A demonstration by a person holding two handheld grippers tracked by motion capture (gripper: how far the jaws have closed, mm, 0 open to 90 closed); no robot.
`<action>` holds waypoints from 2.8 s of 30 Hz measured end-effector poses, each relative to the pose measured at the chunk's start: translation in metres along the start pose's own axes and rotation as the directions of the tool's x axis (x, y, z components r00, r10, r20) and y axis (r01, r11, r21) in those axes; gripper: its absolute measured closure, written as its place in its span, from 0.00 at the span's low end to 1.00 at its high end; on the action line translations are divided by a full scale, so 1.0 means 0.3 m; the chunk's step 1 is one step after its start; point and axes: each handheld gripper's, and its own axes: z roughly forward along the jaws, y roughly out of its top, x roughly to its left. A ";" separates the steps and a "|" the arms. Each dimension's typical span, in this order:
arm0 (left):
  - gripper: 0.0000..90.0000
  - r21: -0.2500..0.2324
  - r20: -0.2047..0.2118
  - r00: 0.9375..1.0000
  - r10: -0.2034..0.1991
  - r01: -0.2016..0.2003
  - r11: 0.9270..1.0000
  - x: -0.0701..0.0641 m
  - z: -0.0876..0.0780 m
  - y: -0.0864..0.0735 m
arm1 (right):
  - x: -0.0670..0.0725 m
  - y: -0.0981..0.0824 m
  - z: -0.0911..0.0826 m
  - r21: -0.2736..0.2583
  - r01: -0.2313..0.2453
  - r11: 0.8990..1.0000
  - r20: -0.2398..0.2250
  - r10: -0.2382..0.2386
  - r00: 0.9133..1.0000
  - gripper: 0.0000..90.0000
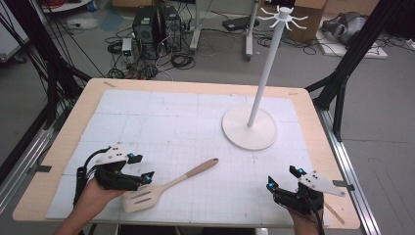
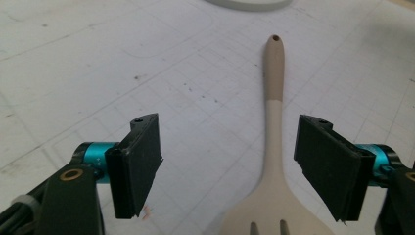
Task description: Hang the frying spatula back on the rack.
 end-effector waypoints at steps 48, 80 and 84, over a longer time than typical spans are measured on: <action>0.86 0.389 0.109 0.978 0.180 -0.209 0.897 -0.137 0.272 0.048 | -0.033 -0.020 -0.022 0.014 -0.040 0.999 0.037 0.040 0.999 0.19; 0.86 0.066 0.029 0.997 0.074 -0.076 0.995 -0.080 0.115 0.090 | 0.018 0.005 0.024 0.041 -0.055 0.998 -0.064 0.058 0.996 0.19; 0.86 -0.002 -0.010 0.997 0.082 -0.082 0.997 -0.088 0.101 0.092 | 0.044 0.029 0.039 0.024 -0.056 0.998 -0.100 0.058 0.993 0.19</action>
